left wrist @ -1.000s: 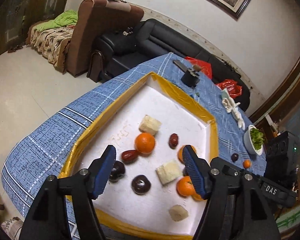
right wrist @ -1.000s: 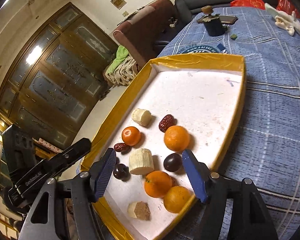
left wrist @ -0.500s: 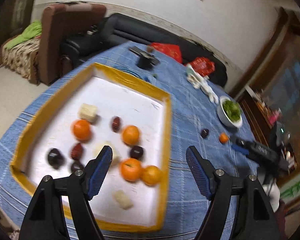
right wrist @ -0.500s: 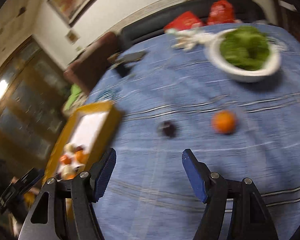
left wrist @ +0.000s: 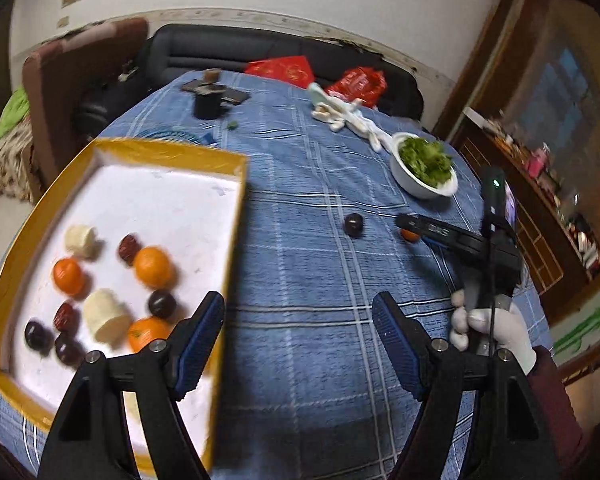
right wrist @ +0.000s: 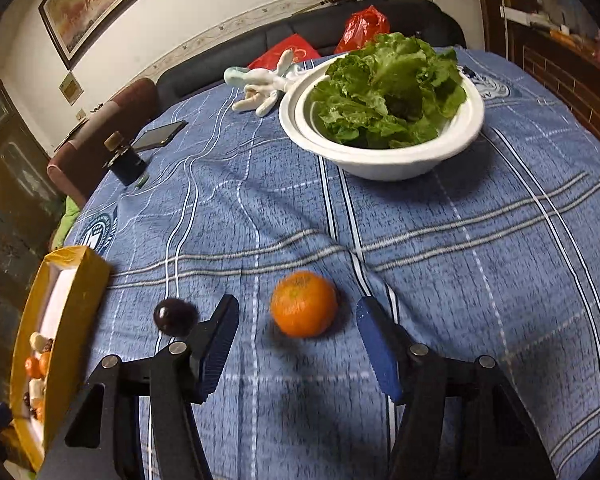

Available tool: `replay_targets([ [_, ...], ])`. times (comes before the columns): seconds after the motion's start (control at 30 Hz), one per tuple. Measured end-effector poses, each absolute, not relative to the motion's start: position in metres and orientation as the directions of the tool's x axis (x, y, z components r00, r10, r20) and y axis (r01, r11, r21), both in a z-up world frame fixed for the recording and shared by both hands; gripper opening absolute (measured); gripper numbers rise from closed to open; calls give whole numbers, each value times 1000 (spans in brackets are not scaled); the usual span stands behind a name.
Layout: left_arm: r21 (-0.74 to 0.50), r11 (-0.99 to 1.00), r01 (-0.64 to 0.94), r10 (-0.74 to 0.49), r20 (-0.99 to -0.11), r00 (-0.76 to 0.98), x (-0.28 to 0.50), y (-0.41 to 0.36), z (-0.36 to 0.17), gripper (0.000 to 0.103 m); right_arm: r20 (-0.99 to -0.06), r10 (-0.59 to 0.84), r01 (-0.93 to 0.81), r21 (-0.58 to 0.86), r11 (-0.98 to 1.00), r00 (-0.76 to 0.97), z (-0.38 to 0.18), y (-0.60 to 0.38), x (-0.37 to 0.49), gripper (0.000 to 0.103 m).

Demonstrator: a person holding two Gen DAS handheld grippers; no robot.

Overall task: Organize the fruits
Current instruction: 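Grasp the mandarin with the right gripper while the left gripper grasps the last plum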

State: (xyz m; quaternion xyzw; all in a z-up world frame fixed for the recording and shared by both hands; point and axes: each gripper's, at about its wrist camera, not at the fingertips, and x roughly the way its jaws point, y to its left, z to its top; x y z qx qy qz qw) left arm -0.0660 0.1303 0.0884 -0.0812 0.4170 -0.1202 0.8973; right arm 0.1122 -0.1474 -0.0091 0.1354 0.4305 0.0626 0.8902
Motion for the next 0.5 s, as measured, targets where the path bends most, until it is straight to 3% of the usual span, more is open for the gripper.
replay_targets([
  [0.03,-238,958,159,-285,-732,619,-62,125,88,77,-745,228,3,295,956,627,-9,-146,114,64],
  [0.1,-226,958,177,-287,-740,609,-51,111,84,77,-739,238,-13,295,955,630,-11,-144,116,45],
  [0.17,-222,955,195,-295,-742,601,-38,98,80,77,-740,225,-14,280,960,634,-12,-144,114,35],
  [0.5,-124,962,242,-244,-788,565,34,34,42,77,-677,354,-62,415,908,646,4,-165,100,36],
])
